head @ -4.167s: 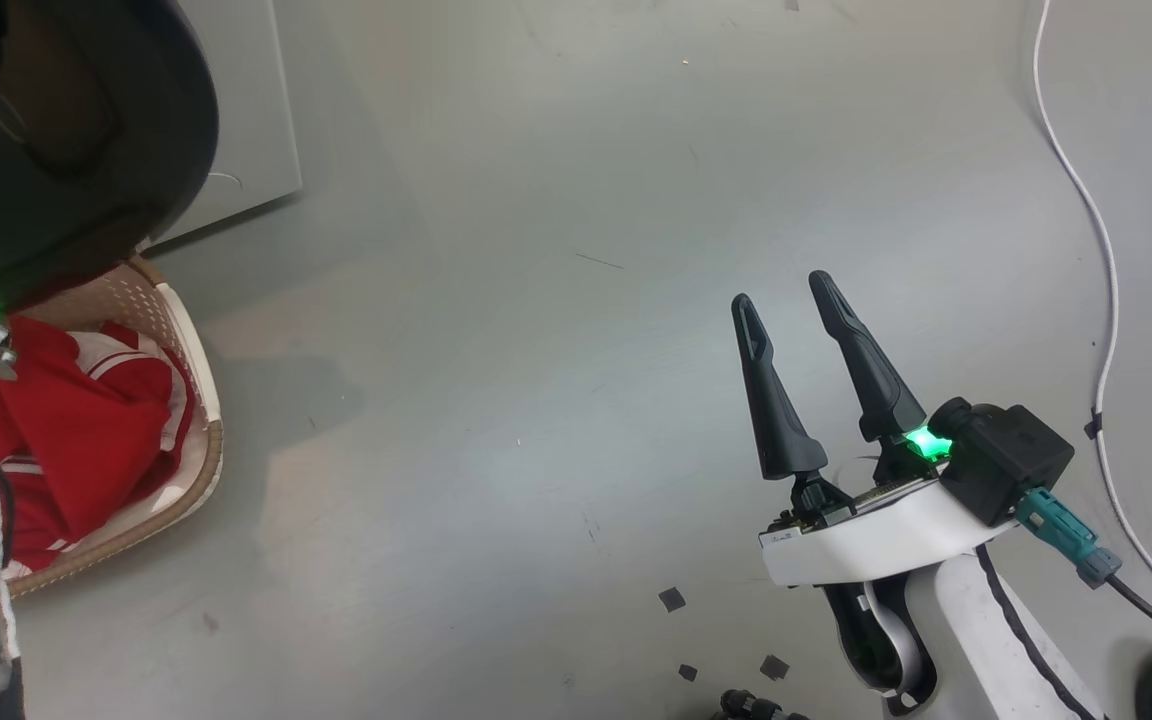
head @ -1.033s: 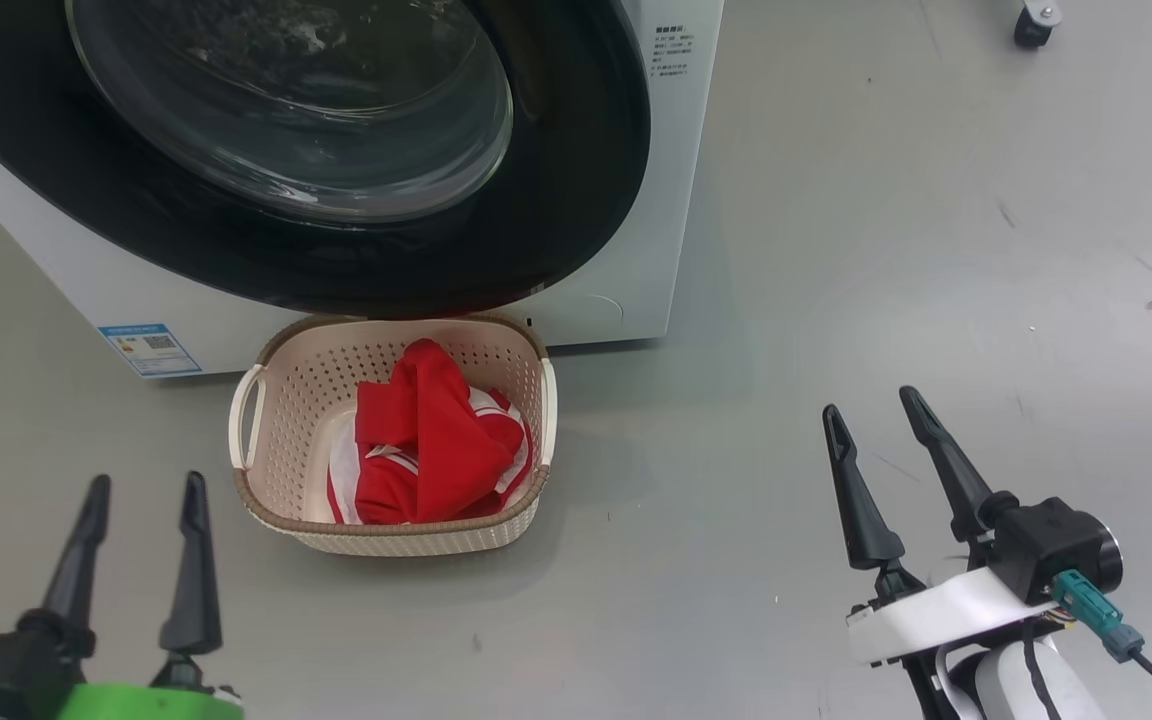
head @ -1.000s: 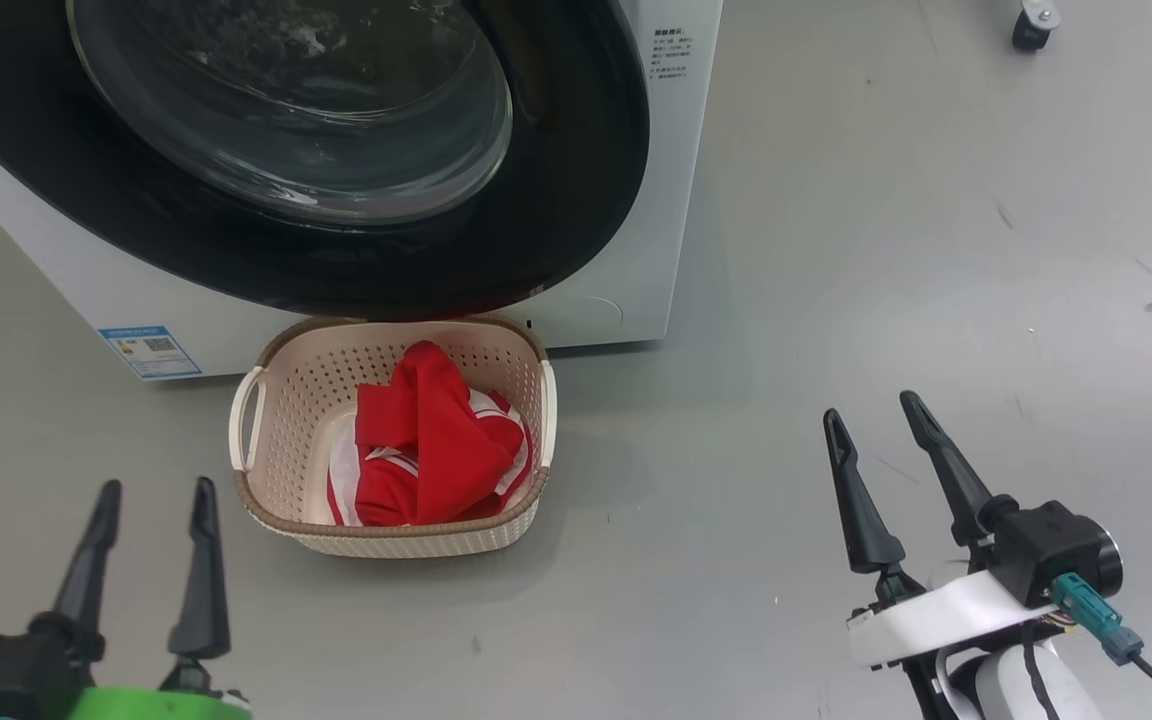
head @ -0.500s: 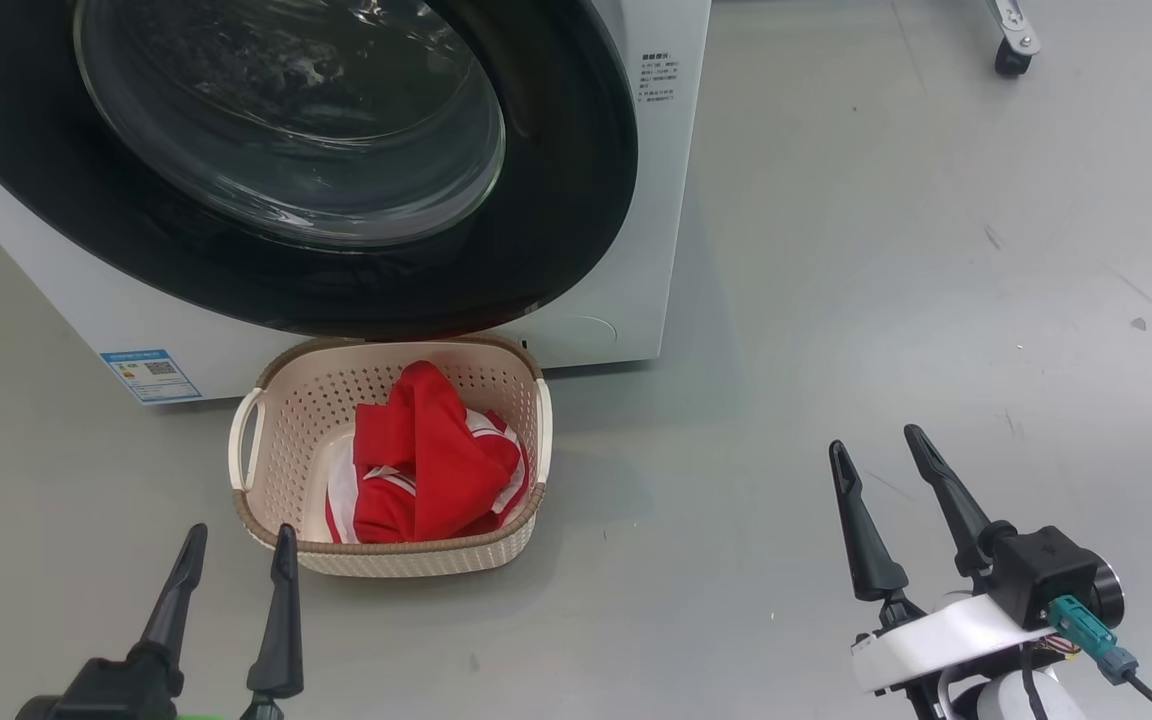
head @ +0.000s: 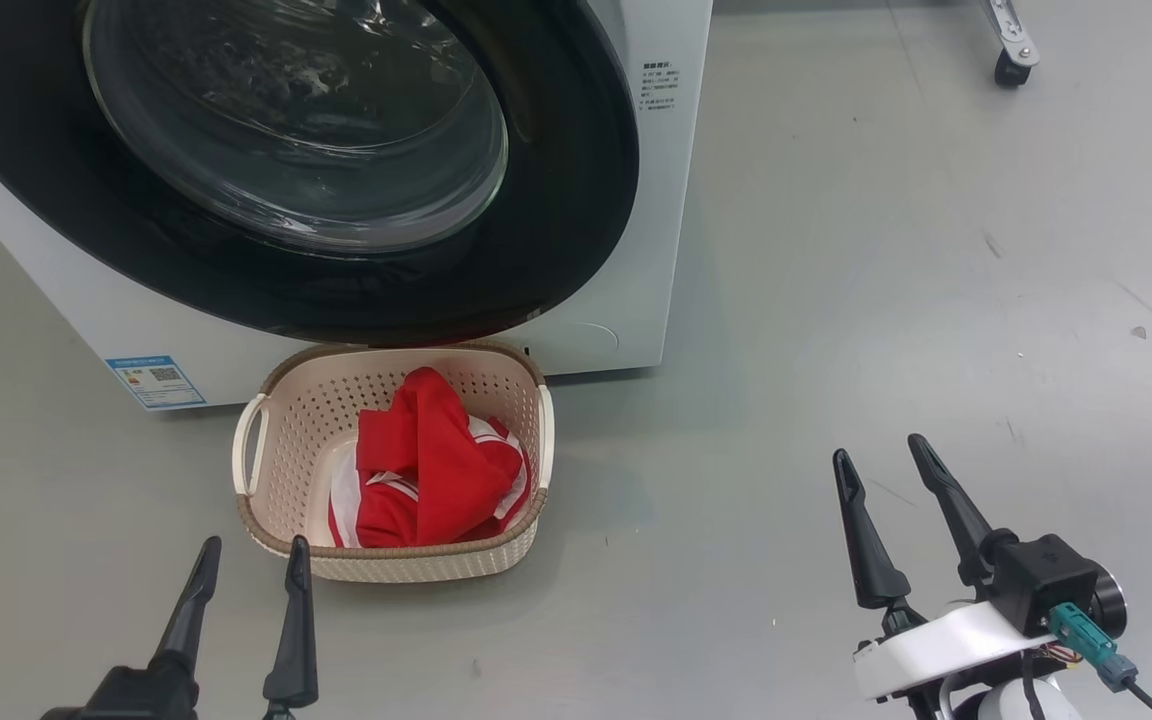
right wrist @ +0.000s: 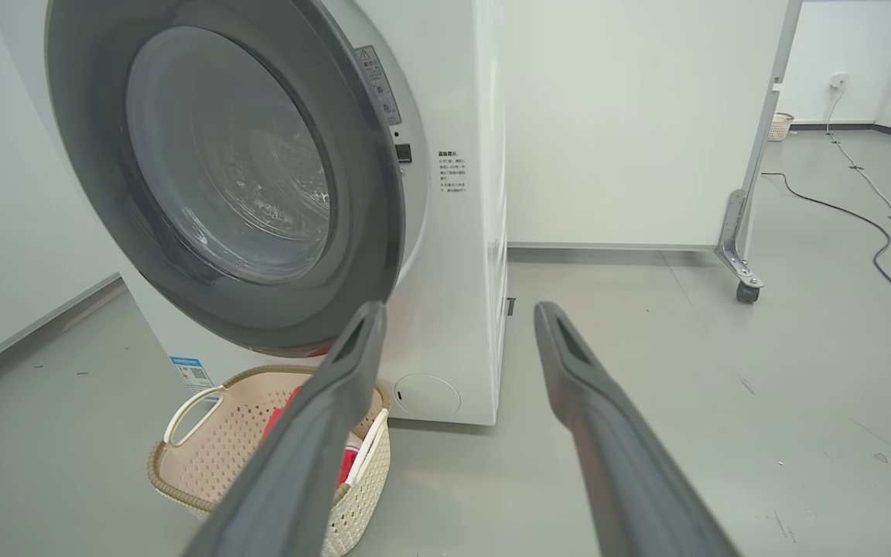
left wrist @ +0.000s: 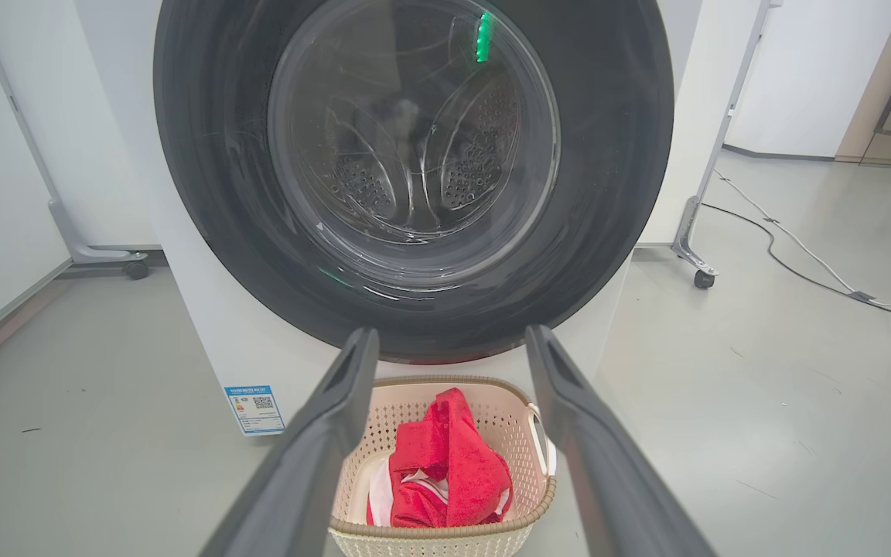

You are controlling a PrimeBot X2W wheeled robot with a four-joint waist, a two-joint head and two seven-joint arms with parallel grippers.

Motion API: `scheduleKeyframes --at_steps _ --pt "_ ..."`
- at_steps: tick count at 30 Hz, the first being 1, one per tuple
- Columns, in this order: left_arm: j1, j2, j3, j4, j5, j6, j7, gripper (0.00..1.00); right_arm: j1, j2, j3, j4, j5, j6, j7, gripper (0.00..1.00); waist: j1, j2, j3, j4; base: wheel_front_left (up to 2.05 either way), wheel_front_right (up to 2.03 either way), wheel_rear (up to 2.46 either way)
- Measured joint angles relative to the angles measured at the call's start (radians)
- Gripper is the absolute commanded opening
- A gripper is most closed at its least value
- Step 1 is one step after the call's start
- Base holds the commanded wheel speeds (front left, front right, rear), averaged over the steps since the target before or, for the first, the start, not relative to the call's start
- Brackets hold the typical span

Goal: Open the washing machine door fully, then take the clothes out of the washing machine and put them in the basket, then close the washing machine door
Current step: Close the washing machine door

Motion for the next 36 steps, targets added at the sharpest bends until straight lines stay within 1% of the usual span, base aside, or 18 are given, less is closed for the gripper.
scheduleKeyframes --at_steps 2,7,8,9,10,11,20,25,27,32,33,36 --pt "0.0 -0.003 -0.003 0.003 0.0 0.007 0.0 1.0 0.0 0.0 -0.001 0.0 0.0 0.0 0.0 1.0 0.0 0.0 -0.001 0.001 0.0 0.0 0.0" --pt "0.0 -0.007 -0.013 0.009 0.003 0.007 -0.008 1.0 0.0 0.002 -0.003 0.0 0.0 0.0 0.0 1.0 0.0 0.0 -0.003 0.004 0.0 0.0 0.0" --pt "0.0 -0.007 -0.014 0.01 0.003 0.007 -0.008 1.0 0.0 0.002 -0.004 0.0 0.0 0.0 0.0 0.85 0.0 0.0 -0.004 0.005 0.0 0.0 0.0" --pt "0.0 -0.007 -0.015 0.012 0.003 0.007 -0.009 1.0 0.0 0.002 -0.005 0.0 0.0 0.0 0.0 0.38 0.0 0.0 -0.004 0.006 0.0 0.0 0.0" --pt "0.0 -0.007 -0.017 0.015 0.003 0.007 -0.009 1.0 0.0 0.003 -0.009 0.0 0.0 0.0 0.0 0.05 0.0 0.0 -0.005 0.007 0.0 0.0 0.0" --pt "0.0 -0.008 -0.017 0.016 0.003 0.008 -0.009 1.0 0.0 0.002 -0.01 0.0 0.0 0.0 0.0 0.0 0.0 0.0 -0.006 0.008 0.0 0.0 0.0" --pt "-0.003 -0.01 -0.037 0.018 0.01 0.008 -0.012 1.0 0.0 0.002 -0.017 0.0 -0.002 0.001 0.0 0.0 0.0 0.0 -0.006 0.028 0.0 0.0 0.0" --pt "-0.007 -0.011 -0.051 0.018 0.019 0.008 -0.013 1.0 -0.006 -0.007 -0.018 0.006 -0.006 0.011 0.0 0.0 0.0 0.0 -0.002 0.051 0.0 0.0 0.0" --pt "-0.012 -0.011 -0.054 0.018 0.019 0.008 -0.016 1.0 -0.022 -0.014 -0.018 0.012 -0.012 0.018 0.0 0.0 0.0 0.0 0.002 0.062 0.0 0.0 0.0" --pt "-0.039 -0.014 -0.08 0.017 0.035 0.006 -0.016 1.0 -0.078 -0.042 -0.037 0.012 -0.019 0.02 0.0 0.0 0.0 0.0 0.013 0.096 0.0 0.0 0.0" --pt "-0.041 -0.015 -0.082 0.016 0.036 0.006 -0.016 1.0 -0.089 -0.047 -0.039 0.013 -0.02 0.027 0.0 0.0 0.0 0.0 0.016 0.104 0.0 0.0 0.0" --pt "-0.049 -0.016 -0.087 0.013 0.036 0.006 -0.016 1.0 -0.132 -0.061 -0.039 0.017 -0.023 0.029 0.0 0.0 0.0 0.0 0.028 0.129 0.0 0.0 0.0"
